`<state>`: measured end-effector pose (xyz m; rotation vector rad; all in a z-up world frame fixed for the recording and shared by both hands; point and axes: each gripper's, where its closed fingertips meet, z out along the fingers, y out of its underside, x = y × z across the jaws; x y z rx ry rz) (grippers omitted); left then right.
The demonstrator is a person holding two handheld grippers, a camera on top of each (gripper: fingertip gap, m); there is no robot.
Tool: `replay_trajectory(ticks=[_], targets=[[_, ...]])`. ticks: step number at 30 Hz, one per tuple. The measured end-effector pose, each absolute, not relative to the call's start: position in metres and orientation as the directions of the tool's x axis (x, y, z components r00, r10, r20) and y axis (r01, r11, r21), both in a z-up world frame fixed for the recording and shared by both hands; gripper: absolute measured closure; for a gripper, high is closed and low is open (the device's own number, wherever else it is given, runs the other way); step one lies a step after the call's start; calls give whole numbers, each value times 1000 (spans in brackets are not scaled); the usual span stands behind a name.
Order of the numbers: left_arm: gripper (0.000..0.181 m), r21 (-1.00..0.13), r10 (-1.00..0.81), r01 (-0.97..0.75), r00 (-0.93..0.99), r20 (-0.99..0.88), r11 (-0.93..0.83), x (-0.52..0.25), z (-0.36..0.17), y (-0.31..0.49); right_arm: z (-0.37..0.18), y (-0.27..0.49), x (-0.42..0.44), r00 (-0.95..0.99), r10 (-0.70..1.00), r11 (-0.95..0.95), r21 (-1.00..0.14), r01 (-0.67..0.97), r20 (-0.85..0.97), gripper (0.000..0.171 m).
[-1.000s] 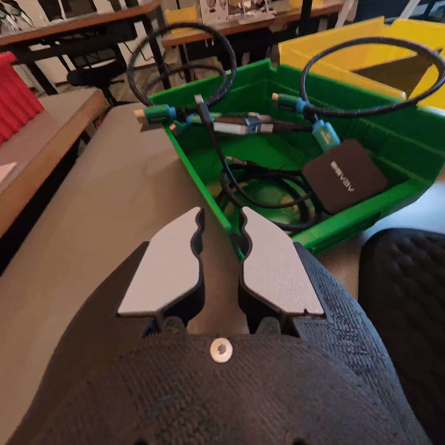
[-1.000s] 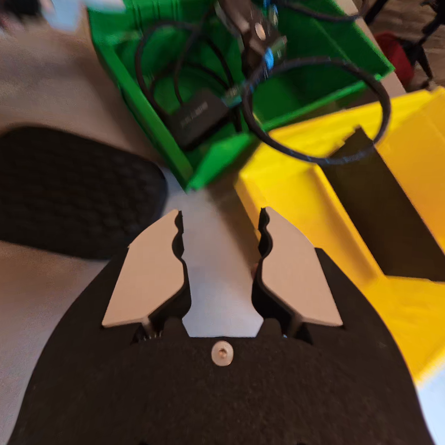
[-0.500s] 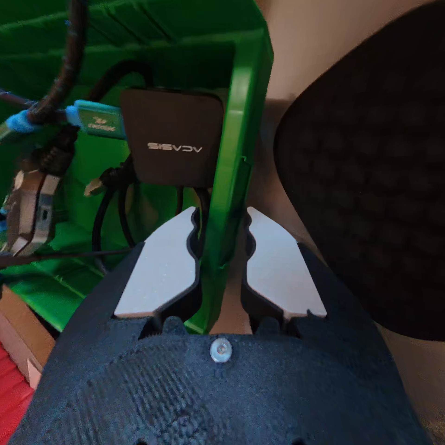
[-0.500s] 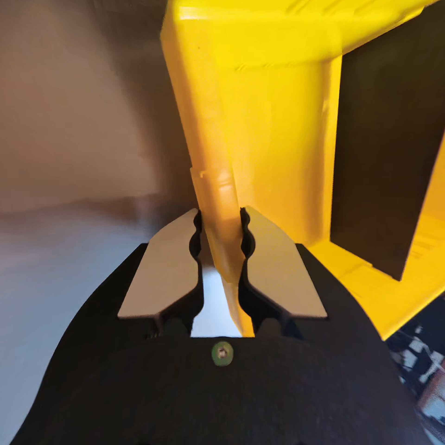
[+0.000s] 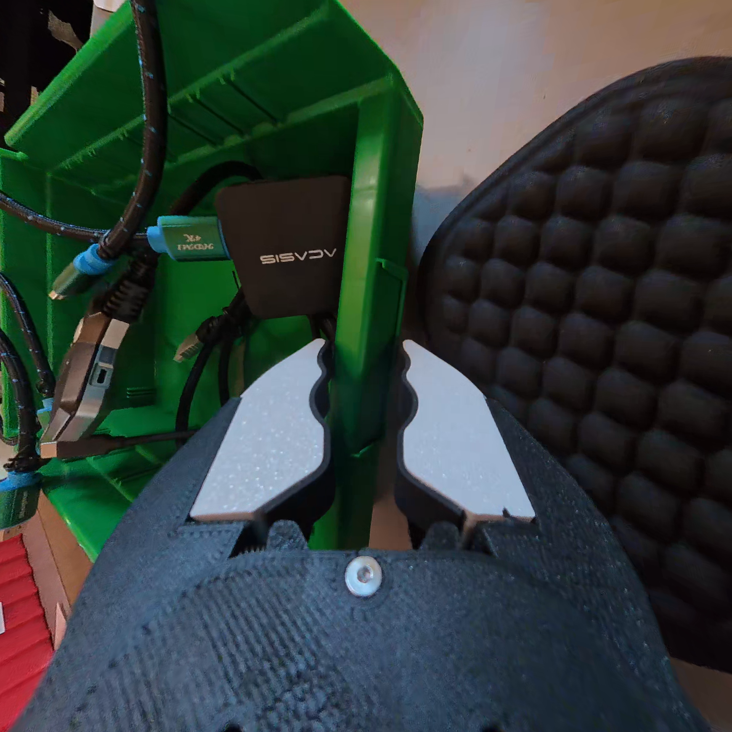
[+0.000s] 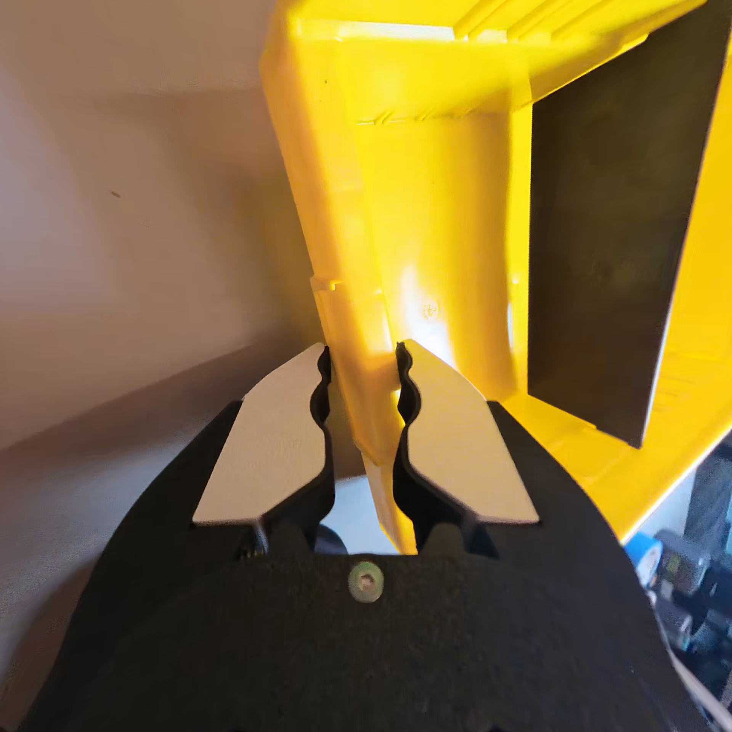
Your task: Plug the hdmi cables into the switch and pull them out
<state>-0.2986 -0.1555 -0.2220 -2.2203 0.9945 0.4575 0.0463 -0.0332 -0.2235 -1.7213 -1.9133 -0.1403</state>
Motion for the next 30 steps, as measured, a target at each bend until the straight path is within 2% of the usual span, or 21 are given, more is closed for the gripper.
replay_trajectory(ticks=[1,6,10,16,19,22,24,27,30], targets=[[149,-424,-528,-756,653,-543,-499,-297,-222,-155,-223,-24,55,16,880,138,-289,947,474,140],[149,-453,-524,-736,677,-517,-503,-292,-222,-148,-228,44,81,68,835,80,-243,967,546,141],[150,-474,-517,-721,693,-502,-506,-295,-223,-139,-228,103,83,147,823,30,-300,953,548,141],[148,-489,-467,-700,712,-524,-520,-318,-222,-112,-217,169,88,209,695,33,-320,947,688,137],[145,-481,-409,-694,711,-572,-536,-342,-220,-94,-195,155,67,314,694,60,-488,871,648,133],[136,-497,-313,-639,746,-588,-587,-377,-215,-84,-166,117,39,398,771,80,-696,714,497,130],[140,-610,-258,-561,817,-515,-560,-380,-202,-82,-151,92,27,404,832,67,-792,607,380,129],[144,-798,-173,-403,915,-365,-449,-375,-161,-83,-139,69,16,387,888,36,-877,479,248,129],[148,-917,-81,-151,988,-130,-368,-380,-129,-81,-140,60,6,357,923,-4,-928,373,140,132]])
